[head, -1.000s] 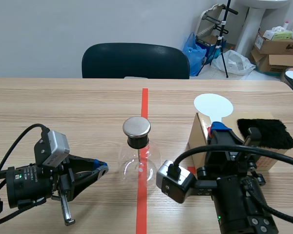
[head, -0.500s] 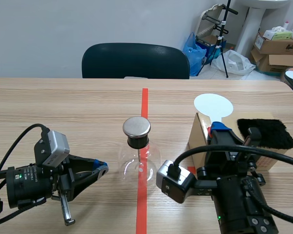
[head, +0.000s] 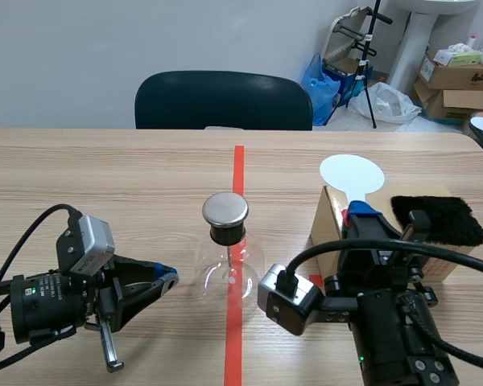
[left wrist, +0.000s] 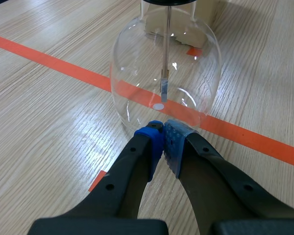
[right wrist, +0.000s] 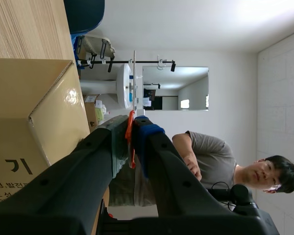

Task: Do the electroscope experiment

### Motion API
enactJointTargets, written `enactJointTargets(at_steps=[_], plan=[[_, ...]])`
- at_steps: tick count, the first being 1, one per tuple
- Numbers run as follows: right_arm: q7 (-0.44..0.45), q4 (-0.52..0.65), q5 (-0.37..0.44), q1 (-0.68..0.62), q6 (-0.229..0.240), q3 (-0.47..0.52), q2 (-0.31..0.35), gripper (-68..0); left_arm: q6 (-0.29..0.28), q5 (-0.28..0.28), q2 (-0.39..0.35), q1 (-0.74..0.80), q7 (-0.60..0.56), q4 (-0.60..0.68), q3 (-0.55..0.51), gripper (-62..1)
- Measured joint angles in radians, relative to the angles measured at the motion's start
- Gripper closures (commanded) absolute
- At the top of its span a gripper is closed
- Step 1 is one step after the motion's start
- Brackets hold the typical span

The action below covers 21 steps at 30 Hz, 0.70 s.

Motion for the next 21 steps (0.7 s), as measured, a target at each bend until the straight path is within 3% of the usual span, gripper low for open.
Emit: enactJointTargets(at_steps=[17, 21], plan=[[0.0, 0.0, 0.0, 0.0, 0.0, 0.0, 0.0, -1.1, 0.0, 0.0, 0.0, 0.0, 0.0, 0.0, 0.0, -4.2], [0.033, 0.0, 0.0, 0.0, 0.0, 0.0, 0.0, -1.1, 0.0, 0.0, 0.0, 0.0, 0.0, 0.0, 0.0, -4.2]])
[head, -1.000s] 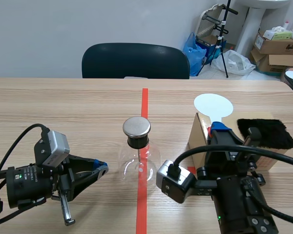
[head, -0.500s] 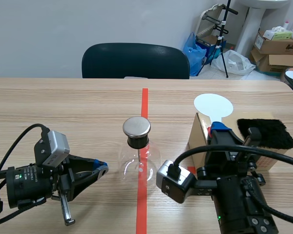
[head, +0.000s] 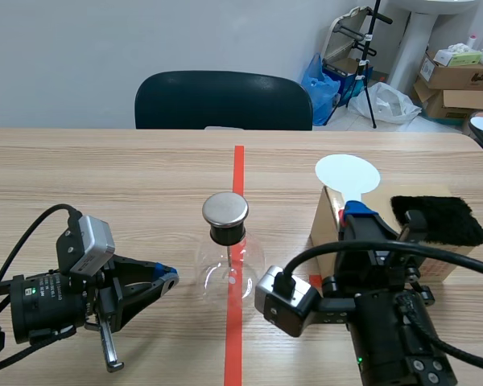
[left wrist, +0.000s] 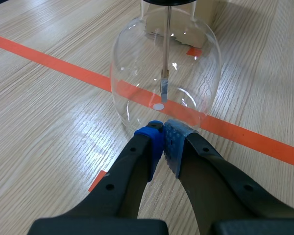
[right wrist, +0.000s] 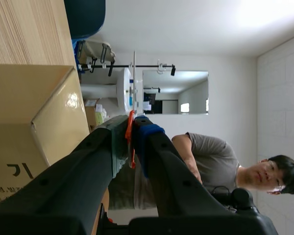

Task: Do the electroscope experiment

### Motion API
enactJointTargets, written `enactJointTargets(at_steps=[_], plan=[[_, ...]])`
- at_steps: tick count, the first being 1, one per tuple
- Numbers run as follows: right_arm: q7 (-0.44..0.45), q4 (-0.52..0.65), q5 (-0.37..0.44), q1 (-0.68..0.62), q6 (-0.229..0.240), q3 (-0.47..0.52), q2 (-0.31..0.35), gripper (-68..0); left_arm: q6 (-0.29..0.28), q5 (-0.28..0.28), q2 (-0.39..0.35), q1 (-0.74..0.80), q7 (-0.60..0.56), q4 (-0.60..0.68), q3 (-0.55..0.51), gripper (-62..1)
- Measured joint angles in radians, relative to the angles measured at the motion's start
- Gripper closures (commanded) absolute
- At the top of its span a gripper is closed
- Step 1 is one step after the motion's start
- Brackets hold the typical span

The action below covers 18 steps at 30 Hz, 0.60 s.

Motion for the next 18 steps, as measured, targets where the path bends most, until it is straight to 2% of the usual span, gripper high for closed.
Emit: enactJointTargets(at_steps=[5, 18], plan=[[0.084, 0.0, 0.0, 0.0, 0.0, 0.0, 0.0, -1.1, 0.0, 0.0, 0.0, 0.0, 0.0, 0.0, 0.0, -4.2], [0.393, 0.0, 0.0, 0.0, 0.0, 0.0, 0.0, -1.1, 0.0, 0.0, 0.0, 0.0, 0.0, 0.0, 0.0, -4.2]])
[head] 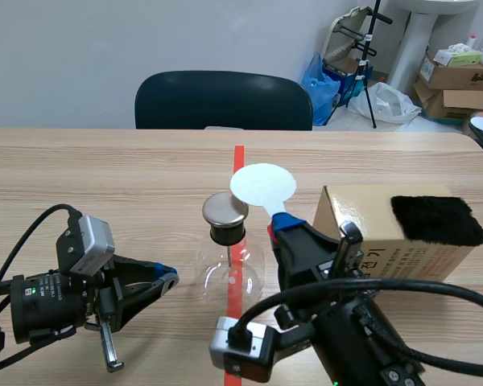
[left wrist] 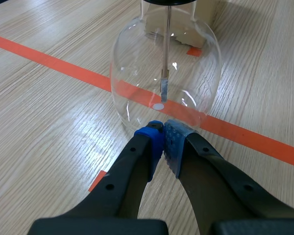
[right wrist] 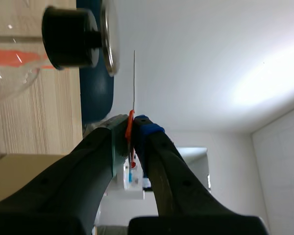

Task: Do the electroscope experiment

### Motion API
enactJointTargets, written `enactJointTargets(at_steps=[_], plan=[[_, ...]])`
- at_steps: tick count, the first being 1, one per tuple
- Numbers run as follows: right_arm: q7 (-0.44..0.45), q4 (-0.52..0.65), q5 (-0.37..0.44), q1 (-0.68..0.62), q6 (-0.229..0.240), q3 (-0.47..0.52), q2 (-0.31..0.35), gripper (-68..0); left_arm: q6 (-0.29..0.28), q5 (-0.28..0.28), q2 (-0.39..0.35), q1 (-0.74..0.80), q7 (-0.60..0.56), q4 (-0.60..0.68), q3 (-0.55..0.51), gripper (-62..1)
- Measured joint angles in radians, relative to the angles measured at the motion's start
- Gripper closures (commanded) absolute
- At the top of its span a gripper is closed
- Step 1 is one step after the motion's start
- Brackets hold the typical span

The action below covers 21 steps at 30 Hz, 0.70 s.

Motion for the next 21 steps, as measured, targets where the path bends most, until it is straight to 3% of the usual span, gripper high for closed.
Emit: enactJointTargets(at_steps=[10, 21], plan=[[0.164, 0.0, 0.0, 0.0, 0.0, 0.0, 0.0, -1.1, 0.0, 0.0, 0.0, 0.0, 0.0, 0.0, 0.0, -4.2], [0.169, 0.0, 0.0, 0.0, 0.0, 0.0, 0.0, -1.1, 0.0, 0.0, 0.0, 0.0, 0.0, 0.0, 0.0, -4.2]])
